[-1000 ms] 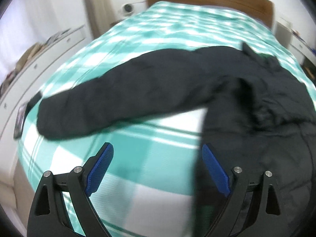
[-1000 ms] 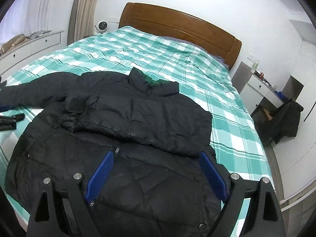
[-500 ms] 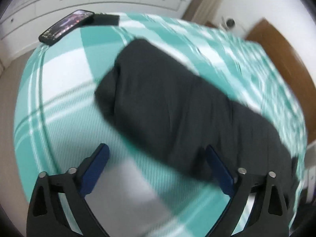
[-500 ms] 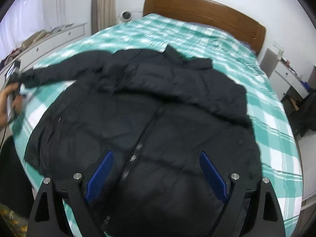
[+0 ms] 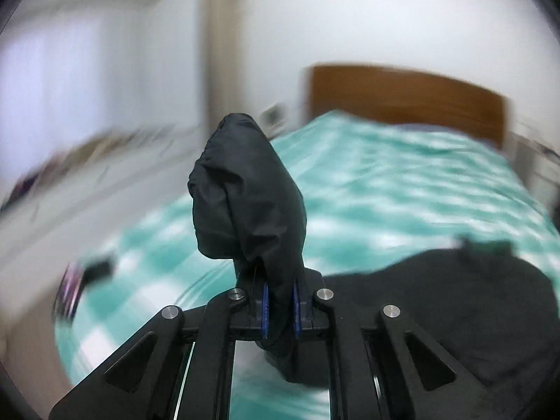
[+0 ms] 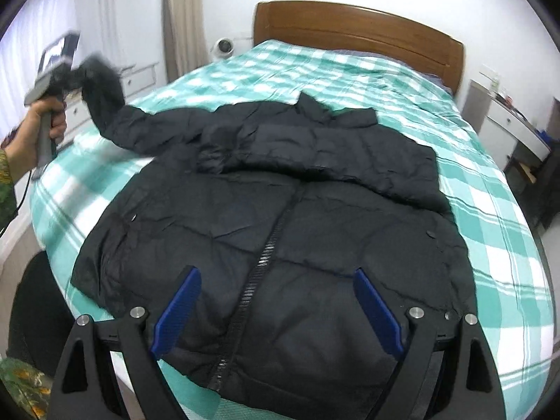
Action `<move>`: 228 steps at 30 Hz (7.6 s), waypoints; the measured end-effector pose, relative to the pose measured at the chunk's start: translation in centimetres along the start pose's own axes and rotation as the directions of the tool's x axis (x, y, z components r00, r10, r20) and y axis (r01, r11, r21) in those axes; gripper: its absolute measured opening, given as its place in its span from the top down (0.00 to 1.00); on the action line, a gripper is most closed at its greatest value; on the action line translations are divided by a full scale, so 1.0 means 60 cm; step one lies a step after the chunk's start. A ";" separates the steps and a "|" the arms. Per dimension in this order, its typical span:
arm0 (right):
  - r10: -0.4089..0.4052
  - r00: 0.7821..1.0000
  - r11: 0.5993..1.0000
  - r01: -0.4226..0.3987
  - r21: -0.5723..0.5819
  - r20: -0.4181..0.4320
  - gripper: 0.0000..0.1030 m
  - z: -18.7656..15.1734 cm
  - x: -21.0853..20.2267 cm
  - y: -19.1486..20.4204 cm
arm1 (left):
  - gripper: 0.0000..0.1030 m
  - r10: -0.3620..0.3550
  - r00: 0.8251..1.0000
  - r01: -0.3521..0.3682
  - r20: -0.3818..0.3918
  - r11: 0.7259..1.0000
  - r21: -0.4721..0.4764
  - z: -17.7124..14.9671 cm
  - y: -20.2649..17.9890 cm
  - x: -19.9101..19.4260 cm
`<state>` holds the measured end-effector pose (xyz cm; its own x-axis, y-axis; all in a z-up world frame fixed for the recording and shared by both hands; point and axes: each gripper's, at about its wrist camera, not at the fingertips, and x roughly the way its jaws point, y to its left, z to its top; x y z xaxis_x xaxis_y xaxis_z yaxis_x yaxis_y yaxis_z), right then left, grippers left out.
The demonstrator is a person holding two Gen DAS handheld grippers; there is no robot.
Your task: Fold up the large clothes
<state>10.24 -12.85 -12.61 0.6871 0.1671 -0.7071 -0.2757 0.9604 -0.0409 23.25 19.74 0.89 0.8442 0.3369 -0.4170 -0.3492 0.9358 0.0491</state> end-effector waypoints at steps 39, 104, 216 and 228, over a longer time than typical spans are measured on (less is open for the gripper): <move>0.085 0.992 0.958 -0.108 0.266 0.097 0.93 0.296 0.173 -0.236 | 0.15 -0.286 0.890 0.321 -0.356 0.946 0.041 -0.245 -0.134 -0.059; 0.126 0.991 0.962 -0.111 0.248 -0.044 0.31 0.176 0.405 -0.298 | 0.11 -0.304 0.759 0.381 -0.576 0.924 0.015 -0.146 -0.290 0.238; 0.614 0.752 0.643 -0.653 0.400 0.240 0.83 0.119 -0.003 -0.443 | 0.87 -0.713 0.600 0.613 -0.363 0.701 -0.364 -0.078 0.001 -0.139; 0.572 0.778 0.356 -0.522 0.775 0.261 0.46 0.100 0.315 -0.517 | 0.49 -0.681 0.465 0.487 -0.565 0.730 -0.479 -0.121 -0.088 0.108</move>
<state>35.82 -38.12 -20.48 0.5518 0.7376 -0.3892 0.0647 0.4274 0.9018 27.63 16.21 -8.66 0.4007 -0.5398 -0.7403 -0.0382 0.7975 -0.6021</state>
